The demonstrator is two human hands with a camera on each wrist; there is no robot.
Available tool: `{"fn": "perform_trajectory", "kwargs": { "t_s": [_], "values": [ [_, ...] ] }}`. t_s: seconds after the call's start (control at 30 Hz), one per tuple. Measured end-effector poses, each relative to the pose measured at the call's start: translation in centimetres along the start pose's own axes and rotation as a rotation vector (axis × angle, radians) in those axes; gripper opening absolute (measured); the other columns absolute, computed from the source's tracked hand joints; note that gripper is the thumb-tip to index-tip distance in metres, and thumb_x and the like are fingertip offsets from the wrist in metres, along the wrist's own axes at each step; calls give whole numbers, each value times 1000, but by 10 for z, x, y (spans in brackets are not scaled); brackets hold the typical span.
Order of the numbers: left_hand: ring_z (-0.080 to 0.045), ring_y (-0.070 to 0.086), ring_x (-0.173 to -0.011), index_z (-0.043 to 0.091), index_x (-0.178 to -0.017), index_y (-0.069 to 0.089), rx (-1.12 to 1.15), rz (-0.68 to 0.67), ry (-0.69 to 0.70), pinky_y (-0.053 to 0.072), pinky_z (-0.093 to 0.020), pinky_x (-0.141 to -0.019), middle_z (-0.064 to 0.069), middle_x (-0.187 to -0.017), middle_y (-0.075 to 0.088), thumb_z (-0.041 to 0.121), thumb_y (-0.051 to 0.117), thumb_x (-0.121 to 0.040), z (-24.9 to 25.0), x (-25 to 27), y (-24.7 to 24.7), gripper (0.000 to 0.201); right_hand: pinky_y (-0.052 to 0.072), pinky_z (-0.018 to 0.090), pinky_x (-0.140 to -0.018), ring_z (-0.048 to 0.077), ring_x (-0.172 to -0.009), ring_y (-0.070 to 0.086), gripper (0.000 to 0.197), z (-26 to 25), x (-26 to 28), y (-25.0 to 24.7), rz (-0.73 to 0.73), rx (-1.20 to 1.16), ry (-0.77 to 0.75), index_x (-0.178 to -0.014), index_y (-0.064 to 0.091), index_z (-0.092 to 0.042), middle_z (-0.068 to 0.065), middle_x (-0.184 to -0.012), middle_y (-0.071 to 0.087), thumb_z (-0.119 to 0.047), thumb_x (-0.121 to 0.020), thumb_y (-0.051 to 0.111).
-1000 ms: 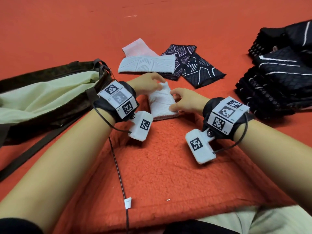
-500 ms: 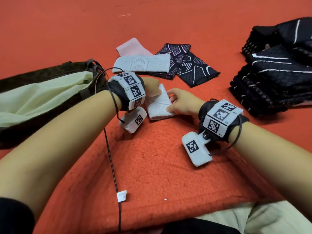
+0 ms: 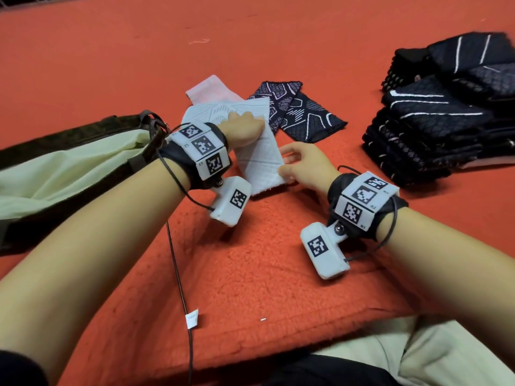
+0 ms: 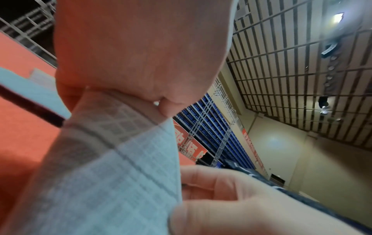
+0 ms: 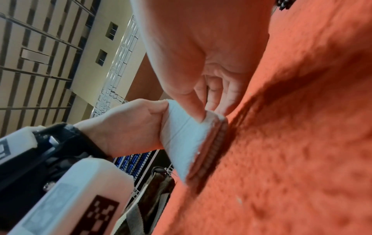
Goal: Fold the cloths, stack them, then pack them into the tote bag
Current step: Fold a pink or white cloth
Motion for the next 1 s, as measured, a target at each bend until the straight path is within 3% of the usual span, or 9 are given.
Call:
{"fn": "perform_trajectory", "kwargs": {
  "t_s": [0.13, 0.23, 0.33, 0.47, 0.57, 0.63, 0.77, 0.87, 1.0],
  "values": [
    [-35, 37, -128, 7, -139, 30, 228, -2, 78, 39, -48, -104, -21, -143, 29, 35, 20, -101, 28, 7, 2, 49, 47, 25, -71, 11, -74, 53, 34, -9, 11, -36, 184, 85, -101, -102, 65, -12, -5, -78, 57, 5, -74, 56],
    [-26, 51, -109, 9, -134, 34, 436, -31, 128, 49, -44, -90, -13, -133, 42, 39, 22, -101, 54, 9, -2, 46, 46, 31, -81, 12, -83, 55, 27, -19, 22, -69, 278, 127, -168, -103, 66, -12, -1, -89, 61, -5, -79, 57],
    [-20, 54, -90, 9, -125, 41, 550, -51, 192, 50, -35, -81, -8, -113, 53, 36, 26, -101, 86, 11, -8, 40, 45, 25, -70, 6, -67, 53, 20, -27, 33, -97, 340, 120, -207, -102, 66, -15, -2, -79, 61, -15, -83, 60],
    [-19, 59, -85, 12, -91, 53, 812, -170, 208, 51, -28, -74, -8, -99, 59, 28, 37, -100, 128, 16, -9, 25, 37, 15, -58, -3, -53, 47, 16, -33, 46, -132, 465, 96, -231, -95, 66, -20, -11, -64, 53, -15, -81, 62],
    [-24, 65, -89, 2, -109, 55, 938, -270, 218, 56, -30, -70, -14, -107, 63, 19, 43, -94, 152, 17, -5, 25, 43, 23, -67, 2, -59, 49, 22, -33, 55, -157, 563, 73, -243, -100, 67, -18, -9, -66, 54, -15, -78, 63],
    [-28, 67, -93, -3, -116, 53, 972, -265, 213, 57, -39, -75, -17, -112, 64, 12, 46, -86, 168, 15, 0, 34, 45, 30, -72, 7, -64, 51, 23, -29, 59, -174, 599, 72, -231, -100, 67, -18, -8, -69, 55, -16, -78, 63],
    [-17, 59, -70, 5, -90, 54, 947, -178, 270, 52, -25, -55, -7, -84, 57, -3, 47, -86, 202, 18, 10, 12, 49, 32, -75, 11, -74, 57, 16, -14, 63, -204, 683, 29, -158, -93, 65, -23, -8, -75, 59, -16, -79, 62],
    [-12, 58, -67, 8, -89, 57, 908, -133, 282, 53, -23, -49, -2, -81, 57, -3, 55, -85, 218, 15, 19, 12, 47, 23, -78, 10, -83, 58, 16, -6, 62, -219, 731, 10, -101, -96, 68, -19, -4, -86, 63, -16, -80, 62],
    [-11, 55, -63, 16, -73, 56, 769, -83, 265, 50, -18, -46, 0, -74, 56, 4, 62, -84, 222, 6, 30, 17, 44, 19, -80, 8, -89, 57, 20, -1, 59, -225, 718, 62, -50, -99, 70, -16, -3, -92, 65, -18, -82, 60]
  ]
}}
Point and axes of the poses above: each hand's wrist, its own x-axis away from the middle knuckle, its own y-axis out of the palm, z = x × y, the point moved 1 cm from there along -x, towards the middle knuckle
